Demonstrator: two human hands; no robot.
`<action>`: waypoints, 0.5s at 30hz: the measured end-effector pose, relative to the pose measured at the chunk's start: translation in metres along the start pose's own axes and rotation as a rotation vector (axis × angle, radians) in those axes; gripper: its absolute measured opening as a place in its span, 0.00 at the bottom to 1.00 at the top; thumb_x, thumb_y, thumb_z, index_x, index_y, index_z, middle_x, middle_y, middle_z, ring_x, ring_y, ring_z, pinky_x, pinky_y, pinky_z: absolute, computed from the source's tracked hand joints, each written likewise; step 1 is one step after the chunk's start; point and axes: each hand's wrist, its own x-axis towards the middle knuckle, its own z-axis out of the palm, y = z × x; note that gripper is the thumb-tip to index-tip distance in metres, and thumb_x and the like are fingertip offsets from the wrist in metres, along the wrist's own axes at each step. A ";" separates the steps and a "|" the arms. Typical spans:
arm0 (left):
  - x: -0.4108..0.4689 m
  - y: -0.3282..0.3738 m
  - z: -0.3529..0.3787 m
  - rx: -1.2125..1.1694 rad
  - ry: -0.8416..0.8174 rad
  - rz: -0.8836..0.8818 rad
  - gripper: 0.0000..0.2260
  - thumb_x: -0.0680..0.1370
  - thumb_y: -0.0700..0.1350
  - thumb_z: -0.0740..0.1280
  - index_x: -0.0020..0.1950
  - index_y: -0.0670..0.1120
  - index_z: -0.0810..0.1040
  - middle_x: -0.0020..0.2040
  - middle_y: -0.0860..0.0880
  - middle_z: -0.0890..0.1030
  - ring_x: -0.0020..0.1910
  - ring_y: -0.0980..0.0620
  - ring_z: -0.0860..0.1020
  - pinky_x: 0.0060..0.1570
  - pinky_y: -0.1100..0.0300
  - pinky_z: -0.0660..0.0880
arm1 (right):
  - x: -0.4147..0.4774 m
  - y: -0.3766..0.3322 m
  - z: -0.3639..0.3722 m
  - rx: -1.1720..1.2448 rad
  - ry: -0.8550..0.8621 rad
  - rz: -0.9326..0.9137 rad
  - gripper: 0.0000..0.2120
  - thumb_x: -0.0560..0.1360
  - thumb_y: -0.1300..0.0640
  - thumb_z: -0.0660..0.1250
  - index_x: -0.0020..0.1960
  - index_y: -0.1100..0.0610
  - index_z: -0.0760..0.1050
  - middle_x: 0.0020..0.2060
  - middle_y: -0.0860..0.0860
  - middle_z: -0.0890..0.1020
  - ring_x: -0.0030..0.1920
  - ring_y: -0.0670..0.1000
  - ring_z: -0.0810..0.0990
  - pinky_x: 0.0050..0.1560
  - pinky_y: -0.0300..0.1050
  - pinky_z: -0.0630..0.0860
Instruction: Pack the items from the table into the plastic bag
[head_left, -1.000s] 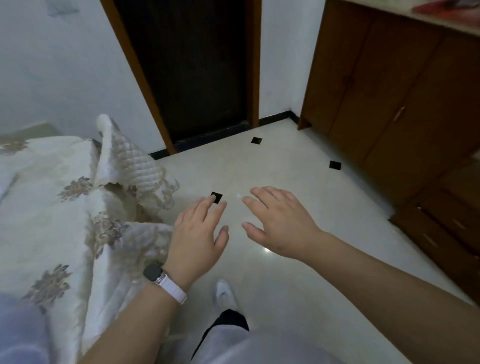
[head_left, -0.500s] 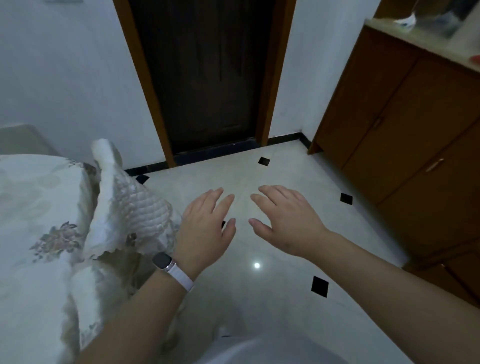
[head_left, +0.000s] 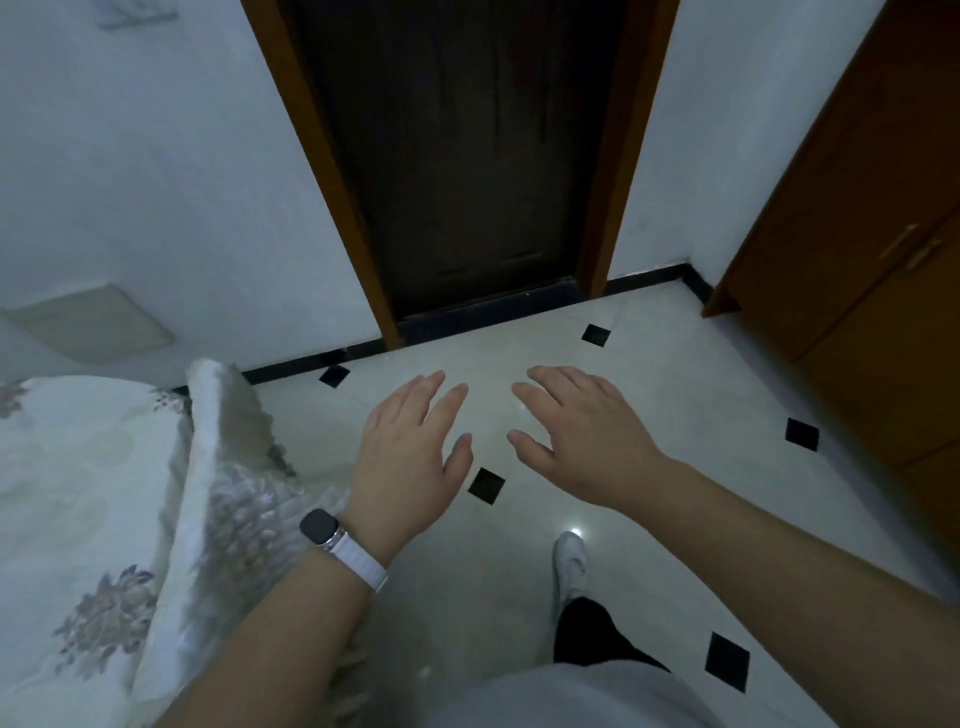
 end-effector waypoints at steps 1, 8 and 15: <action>0.019 -0.003 0.003 0.019 -0.015 -0.023 0.22 0.79 0.52 0.65 0.72 0.48 0.71 0.71 0.45 0.74 0.69 0.43 0.72 0.67 0.45 0.69 | 0.019 0.010 -0.001 0.018 -0.014 -0.016 0.28 0.76 0.39 0.52 0.67 0.55 0.73 0.66 0.55 0.75 0.65 0.56 0.73 0.62 0.53 0.69; 0.146 -0.014 0.011 0.154 -0.036 -0.084 0.22 0.80 0.55 0.61 0.73 0.51 0.70 0.72 0.46 0.72 0.71 0.44 0.70 0.69 0.46 0.67 | 0.143 0.082 -0.036 0.037 -0.041 -0.118 0.33 0.75 0.37 0.45 0.71 0.53 0.68 0.70 0.54 0.71 0.69 0.56 0.68 0.68 0.55 0.65; 0.208 -0.054 0.019 0.203 -0.008 -0.162 0.22 0.79 0.55 0.62 0.71 0.48 0.73 0.71 0.43 0.74 0.70 0.42 0.71 0.67 0.43 0.70 | 0.253 0.102 -0.036 0.018 -0.085 -0.252 0.34 0.75 0.36 0.43 0.73 0.52 0.66 0.72 0.53 0.69 0.71 0.55 0.65 0.70 0.54 0.62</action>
